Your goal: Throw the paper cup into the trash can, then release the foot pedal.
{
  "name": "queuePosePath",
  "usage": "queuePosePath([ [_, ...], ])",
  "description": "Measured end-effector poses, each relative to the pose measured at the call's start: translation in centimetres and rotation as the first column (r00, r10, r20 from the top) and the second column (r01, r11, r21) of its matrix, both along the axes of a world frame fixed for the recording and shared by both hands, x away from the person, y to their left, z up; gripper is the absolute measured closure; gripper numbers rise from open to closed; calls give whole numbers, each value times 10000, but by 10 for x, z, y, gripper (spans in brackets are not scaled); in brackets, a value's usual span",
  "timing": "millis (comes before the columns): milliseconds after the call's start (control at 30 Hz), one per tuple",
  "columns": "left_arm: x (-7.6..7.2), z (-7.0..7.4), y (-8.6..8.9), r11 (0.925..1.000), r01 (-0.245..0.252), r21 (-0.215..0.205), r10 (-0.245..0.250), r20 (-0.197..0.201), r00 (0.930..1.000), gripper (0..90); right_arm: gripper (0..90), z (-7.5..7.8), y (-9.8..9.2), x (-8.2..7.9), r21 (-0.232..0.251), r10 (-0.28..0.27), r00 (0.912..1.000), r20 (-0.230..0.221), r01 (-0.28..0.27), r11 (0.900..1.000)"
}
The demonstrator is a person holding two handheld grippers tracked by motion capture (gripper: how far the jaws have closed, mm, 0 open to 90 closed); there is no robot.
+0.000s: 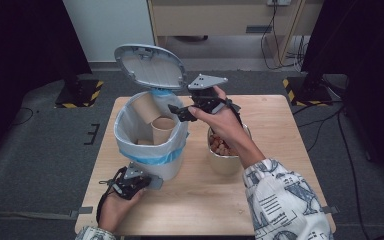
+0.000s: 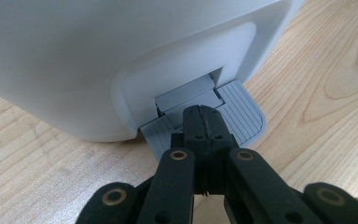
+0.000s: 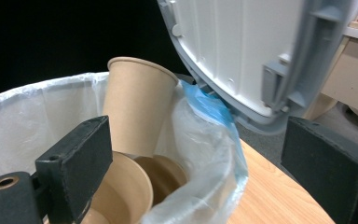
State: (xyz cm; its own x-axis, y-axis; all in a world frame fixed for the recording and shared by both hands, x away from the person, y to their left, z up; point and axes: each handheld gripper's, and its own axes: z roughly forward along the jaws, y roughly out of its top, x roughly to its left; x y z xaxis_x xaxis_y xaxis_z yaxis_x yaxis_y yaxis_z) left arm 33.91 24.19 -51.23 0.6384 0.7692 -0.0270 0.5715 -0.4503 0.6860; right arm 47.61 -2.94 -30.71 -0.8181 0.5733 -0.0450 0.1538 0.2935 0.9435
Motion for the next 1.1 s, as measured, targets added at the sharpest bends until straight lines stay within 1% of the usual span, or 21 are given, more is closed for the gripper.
queuePosePath([
  [233, -1, 0, -1, 10000, 20, 62, -20, 76, 10000, 897, 91, -2, -13, 1, -5, -255, 9997, -35, 255, 9997],
  [267, -1, 0, 0, 10000, 52, 21, -53, 50, 10000, 893, 91, -3, -15, 1, 6, -276, 9996, -47, 276, 9996],
  [333, -2, 2, -2, 9997, 120, 201, -122, 74, 9999, 831, 91, -3, -21, 2, 36, -435, 9990, -38, 435, 9990],
  [367, -2, 2, -2, 9997, 120, 201, -122, 74, 9999, 786, 91, -3, -21, 2, 36, -435, 9990, -38, 435, 9990],
  [400, -6, 5, -3, 9986, 54, 525, -71, 327, 9994, 732, 91, -3, -28, 3, 7, -550, 9985, -27, 550, 9985],
  [433, -9, 8, 0, 9994, -32, 357, 14, 491, 9988, 715, 91, -3, -30, 3, 38, -614, 9981, -21, 614, 9981],
  [467, -11, 10, 2, 9996, -136, 250, 122, 572, 9983, 688, 91, -3, -35, 4, 27, -669, 9978, -39, 669, 9978],
  [500, -11, 10, 2, 9996, -136, 250, 122, 572, 9983, 670, 91, -3, -35, 4, 27, -669, 9978, -39, 669, 9978],
  [533, -16, 13, 7, 9993, -309, 191, 295, 679, 9973, 670, 91, -4, -37, 4, 0, -706, 9975, -27, 706, 9975],
  [567, -17, 14, 9, 9990, -418, 145, 407, 685, 9968, 623, 91, -5, -45, 5, 10, -858, 9963, -55, 858, 9963],
  [600, -21, 17, 16, 9977, -677, 88, 669, 754, 9949, 611, 91, -6, -49, 5, -10, -915, 9958, -64, 915, 9958],
  [700, -24, 20, 27, 9929, -1178, -153, 1187, 882, 9890, 575, 92, -8, -58, 6, -35, -1075, 9942, -93, 1075, 9942],
  [833, -23, 20, 32, 9883, -1509, -209, 1522, 908, 9842, 519, 92, -11, -71, 5, -48, -1303, 9914, -132, 1303, 9915],
  [900, -21, 19, 32, 9854, -1700, -131, 1705, 860, 9816, 457, 92, -12, -77, 5, -12, -1418, 9898, -148, 1418, 9899],
  [933, -21, 19, 32, 9854, -1700, -131, 1705, 860, 9816, 417, 92, -12, -77, 5, -12, -1418, 9898, -148, 1418, 9899],
  [967, -20, 18, 32, 9841, -1772, -120, 1776, 853, 9804, 417, 92, -12, -80, 6, 17, -1470, 9890, -160, 1471, 9891],
  [1000, -20, 18, 33, 9819, -1892, -129, 1896, 875, 9780, 363, 92, -12, -85, 6, 49, -1581, 9873, -142, 1581, 9874],
  [1100, -18, 17, 36, 9793, -2012, -203, 2022, 838, 9758, 301, 92, -13, -91, 6, 60, -1672, 9858, -162, 1673, 9859],
])
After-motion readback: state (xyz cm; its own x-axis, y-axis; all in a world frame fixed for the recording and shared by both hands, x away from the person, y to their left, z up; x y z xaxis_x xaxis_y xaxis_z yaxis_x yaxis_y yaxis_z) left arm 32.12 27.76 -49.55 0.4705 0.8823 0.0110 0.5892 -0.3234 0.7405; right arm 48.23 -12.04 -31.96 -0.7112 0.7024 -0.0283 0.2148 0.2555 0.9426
